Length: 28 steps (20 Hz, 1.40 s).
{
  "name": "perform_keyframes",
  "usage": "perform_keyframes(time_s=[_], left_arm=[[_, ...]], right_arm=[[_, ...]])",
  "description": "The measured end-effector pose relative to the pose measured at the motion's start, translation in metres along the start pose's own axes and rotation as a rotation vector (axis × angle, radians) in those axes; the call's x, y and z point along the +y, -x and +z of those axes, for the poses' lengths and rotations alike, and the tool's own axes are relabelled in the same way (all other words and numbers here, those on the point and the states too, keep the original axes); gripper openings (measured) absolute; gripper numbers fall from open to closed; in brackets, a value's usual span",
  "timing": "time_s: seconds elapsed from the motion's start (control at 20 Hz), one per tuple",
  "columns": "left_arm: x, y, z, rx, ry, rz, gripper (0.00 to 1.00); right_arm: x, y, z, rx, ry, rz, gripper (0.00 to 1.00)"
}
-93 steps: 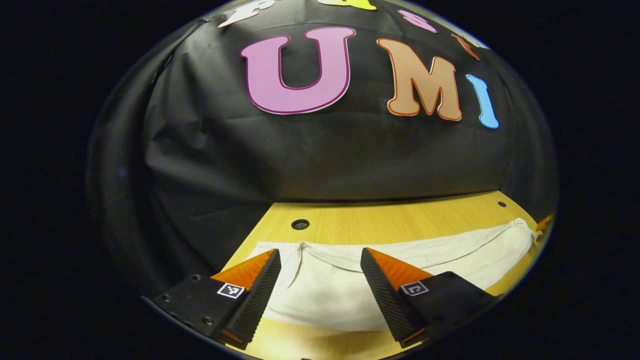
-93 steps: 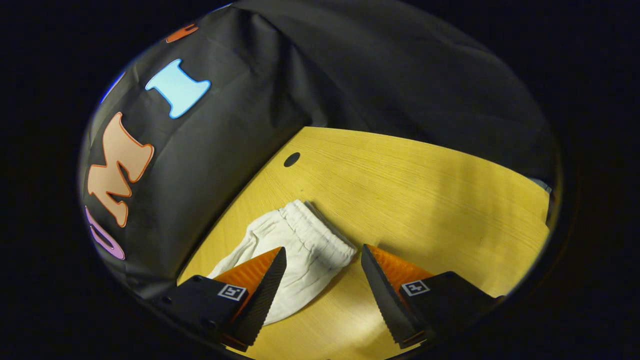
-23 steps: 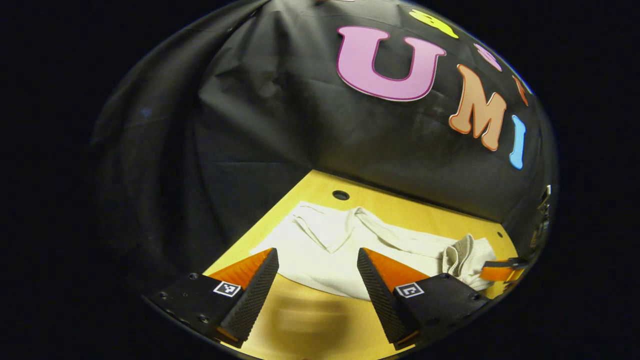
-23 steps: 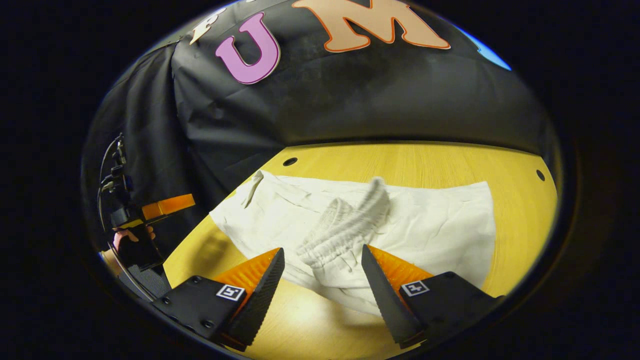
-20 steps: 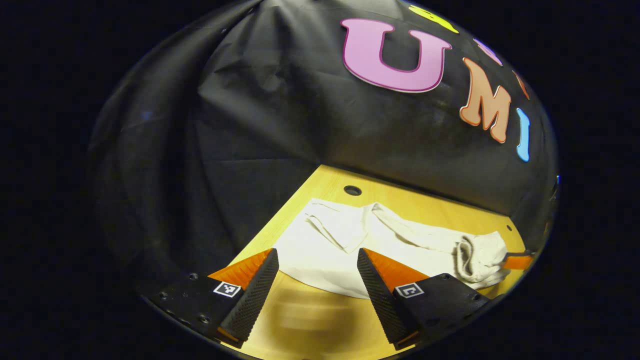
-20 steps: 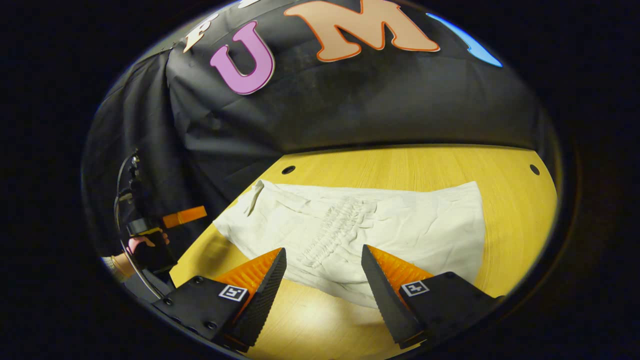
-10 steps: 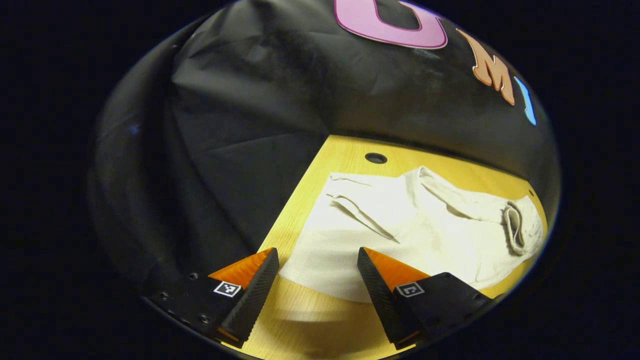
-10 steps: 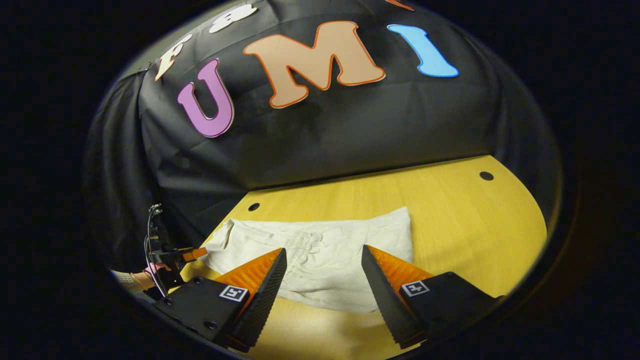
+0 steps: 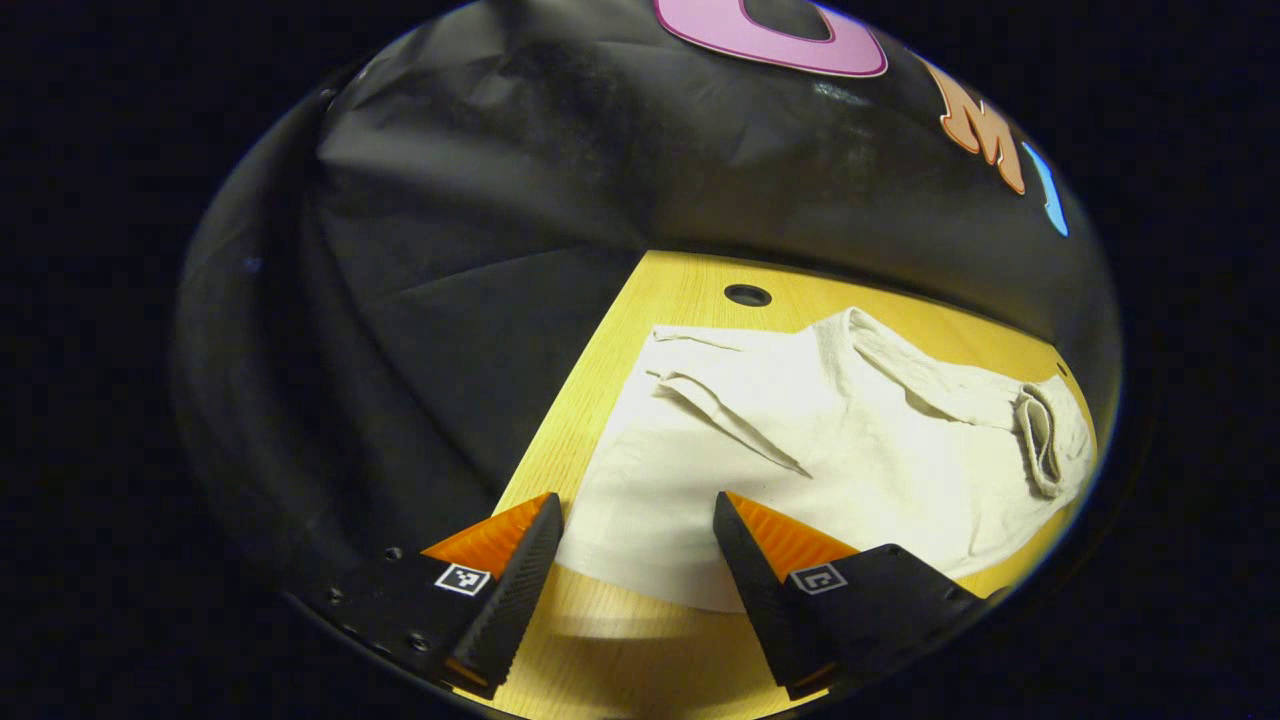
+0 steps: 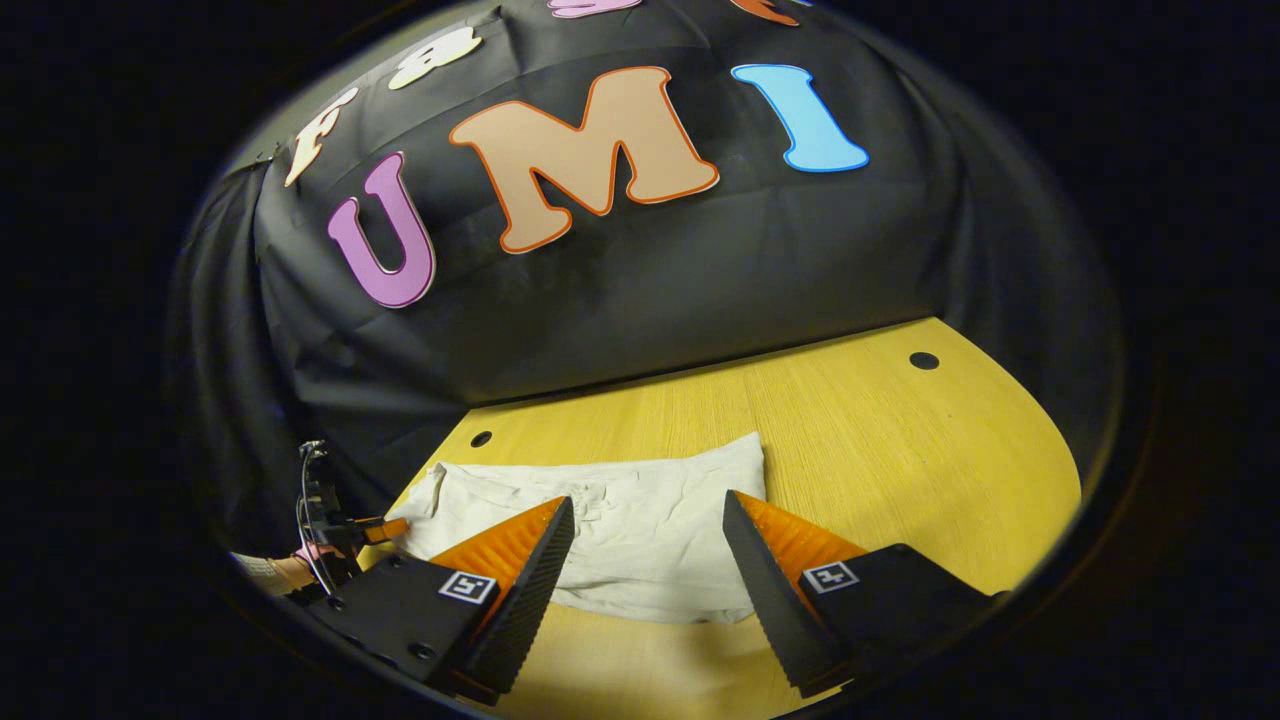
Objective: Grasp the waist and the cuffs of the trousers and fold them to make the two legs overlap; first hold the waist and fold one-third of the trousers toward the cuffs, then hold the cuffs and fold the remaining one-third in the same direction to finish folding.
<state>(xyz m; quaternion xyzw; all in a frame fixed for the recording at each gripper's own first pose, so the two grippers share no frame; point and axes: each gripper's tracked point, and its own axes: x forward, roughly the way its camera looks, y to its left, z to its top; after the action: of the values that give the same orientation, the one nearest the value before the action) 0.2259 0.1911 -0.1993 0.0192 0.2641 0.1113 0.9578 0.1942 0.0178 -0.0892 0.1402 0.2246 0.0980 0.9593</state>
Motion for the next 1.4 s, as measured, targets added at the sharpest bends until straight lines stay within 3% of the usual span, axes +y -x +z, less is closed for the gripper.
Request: perform_keyframes(time_s=[0.2,0.35,0.45,0.55,0.65,0.85,1.0,1.4], left_arm=[[0.003,0.005,0.004,0.005,-0.018,-0.040,0.77],[-0.010,0.008,0.008,0.002,-0.024,-0.064,0.34],[-0.022,0.001,0.003,0.013,-0.022,-0.059,0.14],[-0.021,-0.001,0.006,0.004,-0.009,-0.050,0.05],[-0.022,-0.001,0.009,-0.008,0.013,-0.040,0.00],[-0.031,0.011,0.020,-0.024,0.073,-0.078,0.00],[-0.066,0.027,0.046,-0.089,0.175,-0.203,0.00],[-0.181,0.083,0.100,-0.180,0.289,-0.441,0.00]], right_arm=[[0.005,0.004,0.013,-0.038,-0.041,0.016,0.96],[0.000,0.014,0.022,-0.055,-0.049,0.013,0.95],[-0.001,0.021,0.030,-0.080,-0.045,0.012,0.95],[-0.003,0.027,0.035,-0.097,-0.035,0.003,0.95],[-0.006,0.034,0.039,-0.107,-0.029,-0.005,0.95],[-0.015,0.046,0.042,-0.114,-0.005,-0.023,0.95],[-0.016,0.050,0.044,-0.115,0.003,-0.023,0.95],[-0.012,0.051,0.044,-0.117,0.016,0.022,0.95]])
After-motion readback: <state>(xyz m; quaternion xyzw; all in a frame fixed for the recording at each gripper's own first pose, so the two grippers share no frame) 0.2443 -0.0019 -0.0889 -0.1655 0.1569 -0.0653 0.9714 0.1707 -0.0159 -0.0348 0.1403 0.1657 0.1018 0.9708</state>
